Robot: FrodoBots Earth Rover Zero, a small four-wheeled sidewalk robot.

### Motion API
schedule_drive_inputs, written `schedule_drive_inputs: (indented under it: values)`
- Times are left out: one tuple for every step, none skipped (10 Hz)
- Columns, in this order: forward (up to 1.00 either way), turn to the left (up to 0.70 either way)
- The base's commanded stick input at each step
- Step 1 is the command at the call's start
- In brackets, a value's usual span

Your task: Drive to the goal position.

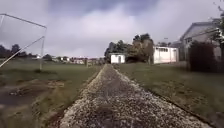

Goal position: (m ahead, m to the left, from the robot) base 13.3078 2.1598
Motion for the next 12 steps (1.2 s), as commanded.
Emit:
schedule_drive_inputs:
  values:
    - [0.65, 0.0]
    - [0.65, 0.0]
    - [0.65, 0.0]
    - [0.65, 0.0]
    - [0.65, 0.0]
    - [0.65, 0.0]
    - [0.65, 0.0]
    - [0.65, 0.0]
    - [0.65, 0.0]
    - [0.65, 0.0]
    - [0.65, 0.0]
    - [0.65, 0.0]
